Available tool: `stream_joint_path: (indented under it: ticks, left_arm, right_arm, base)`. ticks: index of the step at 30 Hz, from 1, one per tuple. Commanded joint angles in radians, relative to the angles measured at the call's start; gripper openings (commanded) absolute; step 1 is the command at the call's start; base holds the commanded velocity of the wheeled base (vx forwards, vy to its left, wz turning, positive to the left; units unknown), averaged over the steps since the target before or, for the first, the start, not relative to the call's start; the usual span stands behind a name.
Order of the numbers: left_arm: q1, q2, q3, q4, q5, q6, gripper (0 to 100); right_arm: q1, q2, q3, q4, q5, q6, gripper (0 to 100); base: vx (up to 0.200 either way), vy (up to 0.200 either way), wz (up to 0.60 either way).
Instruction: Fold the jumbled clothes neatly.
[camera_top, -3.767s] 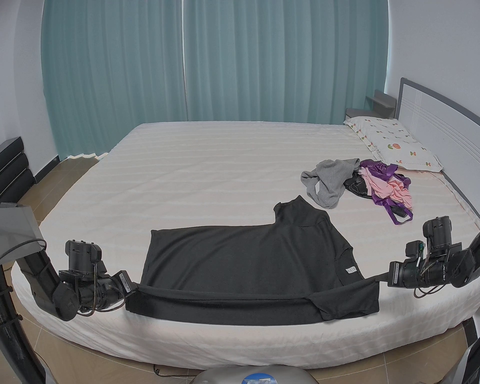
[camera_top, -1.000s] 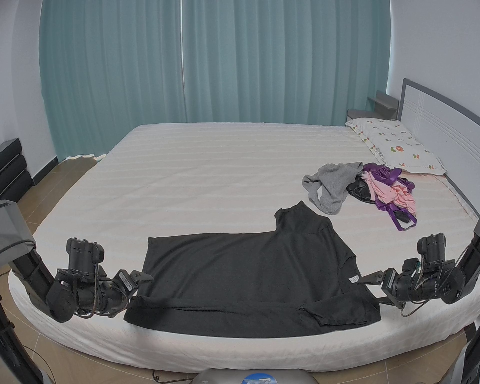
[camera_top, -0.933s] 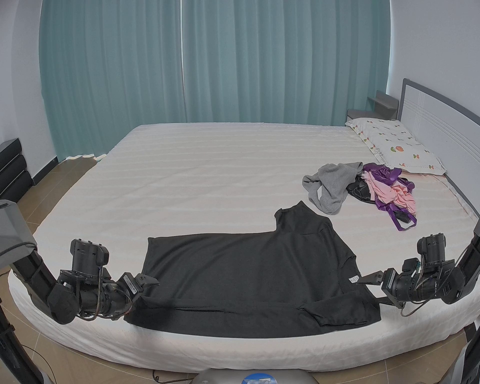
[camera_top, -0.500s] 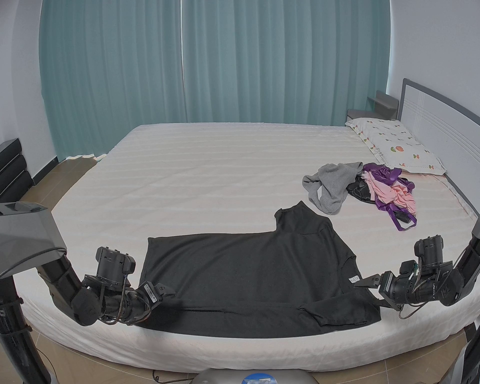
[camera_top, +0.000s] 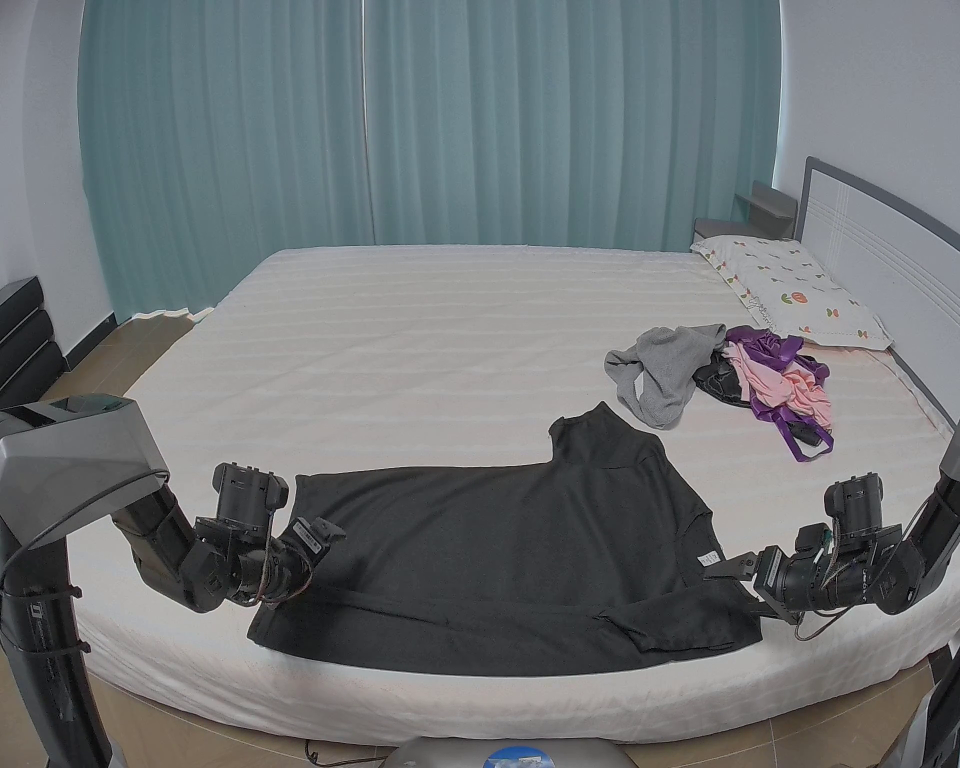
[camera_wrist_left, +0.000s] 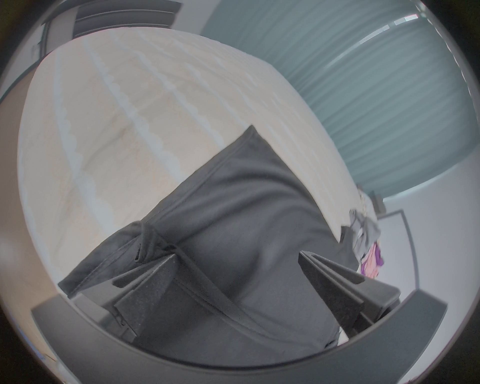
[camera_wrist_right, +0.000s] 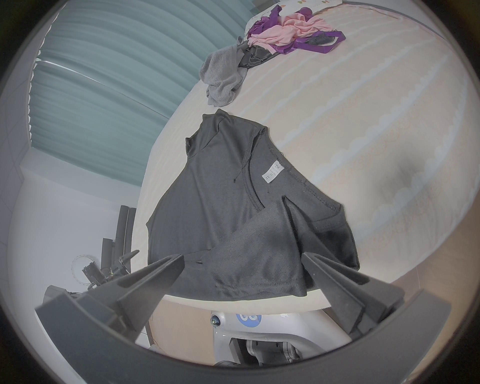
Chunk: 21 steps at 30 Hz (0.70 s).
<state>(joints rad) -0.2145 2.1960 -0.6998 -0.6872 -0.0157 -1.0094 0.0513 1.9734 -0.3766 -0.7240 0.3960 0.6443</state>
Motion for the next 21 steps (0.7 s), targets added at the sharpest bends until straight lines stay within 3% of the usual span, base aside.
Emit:
stream_joint_path:
  ticks: [1,7,15,19,21]
  left_arm:
    - [0.026,0.021,-0.063,-0.014,0.030,-0.054,100]
    - [0.072,0.010,-0.046,-0.107,0.036,-0.081,100]
    - [0.115,-0.065,-0.027,-0.095,-0.015,-0.072,100]
    - [0.122,-0.065,-0.018,-0.048,-0.087,0.000,100]
    - [0.135,-0.041,-0.015,-0.029,-0.125,0.097,100]
  right_arm:
    - [0.001,0.013,0.004,-0.021,0.000,0.002,100]
    - [0.001,0.019,0.010,-0.037,0.000,0.002,100]
    - [0.001,0.018,0.012,-0.038,0.000,0.002,100]
    - [-0.004,0.018,0.012,-0.038,0.000,0.002,100]
    - [-0.004,0.021,0.012,-0.038,-0.002,0.002,100]
  base:
    - [0.000,0.000,0.00]
    - [0.000,0.000,0.00]
    - [0.000,0.000,0.00]
    - [0.000,0.000,0.00]
    - [0.000,0.000,0.00]
